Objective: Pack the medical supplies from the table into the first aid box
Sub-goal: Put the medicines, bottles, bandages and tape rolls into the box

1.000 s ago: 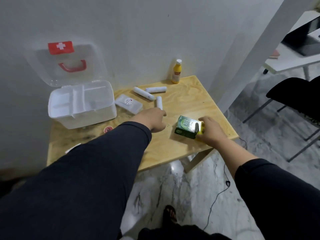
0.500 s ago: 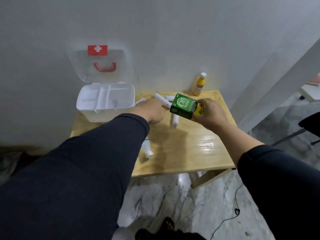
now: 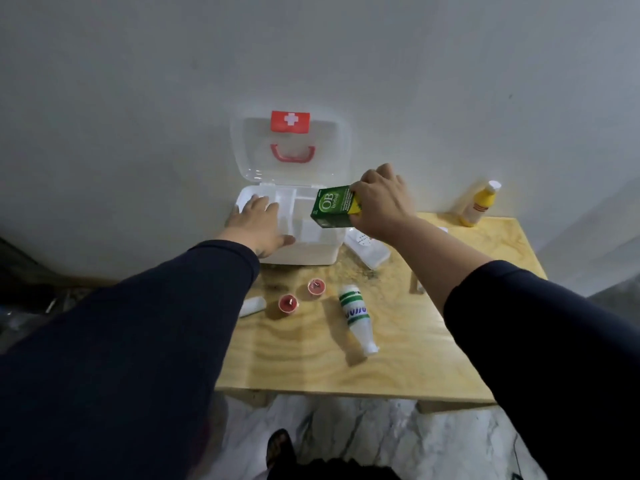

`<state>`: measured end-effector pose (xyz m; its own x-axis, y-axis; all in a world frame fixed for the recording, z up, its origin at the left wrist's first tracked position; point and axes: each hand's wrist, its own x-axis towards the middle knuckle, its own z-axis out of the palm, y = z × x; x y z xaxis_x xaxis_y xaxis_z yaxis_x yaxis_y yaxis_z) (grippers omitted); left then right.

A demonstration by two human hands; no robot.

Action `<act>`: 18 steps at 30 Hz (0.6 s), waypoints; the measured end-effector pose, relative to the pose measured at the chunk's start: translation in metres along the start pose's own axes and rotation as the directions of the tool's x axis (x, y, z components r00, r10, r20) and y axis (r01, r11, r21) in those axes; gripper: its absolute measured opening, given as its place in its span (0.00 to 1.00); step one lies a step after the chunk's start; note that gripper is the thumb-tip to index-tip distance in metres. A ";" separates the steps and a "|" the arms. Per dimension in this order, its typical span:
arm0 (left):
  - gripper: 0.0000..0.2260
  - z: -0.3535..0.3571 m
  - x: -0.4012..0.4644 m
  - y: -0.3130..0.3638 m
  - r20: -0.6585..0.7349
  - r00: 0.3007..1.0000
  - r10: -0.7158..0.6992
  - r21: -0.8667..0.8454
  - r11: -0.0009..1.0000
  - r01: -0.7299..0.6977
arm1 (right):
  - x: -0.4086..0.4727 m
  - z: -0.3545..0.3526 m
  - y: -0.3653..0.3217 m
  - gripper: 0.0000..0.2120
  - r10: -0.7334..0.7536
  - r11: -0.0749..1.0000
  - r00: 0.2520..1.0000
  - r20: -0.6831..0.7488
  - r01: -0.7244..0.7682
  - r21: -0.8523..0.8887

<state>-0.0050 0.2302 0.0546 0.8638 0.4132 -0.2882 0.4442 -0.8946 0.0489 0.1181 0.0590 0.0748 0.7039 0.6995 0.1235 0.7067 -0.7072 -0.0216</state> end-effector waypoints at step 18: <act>0.36 0.017 0.030 -0.047 0.110 0.987 0.113 -0.015 0.994 -0.112 | 0.061 0.092 -0.077 0.18 0.245 0.924 0.960 0.136 -0.274 0.267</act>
<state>-0.0042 0.2817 0.0272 0.8773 0.2880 -0.3839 0.3478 -0.9328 0.0950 0.1132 0.1651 -0.0070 0.8588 0.5119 -0.0216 0.4793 -0.8176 -0.3191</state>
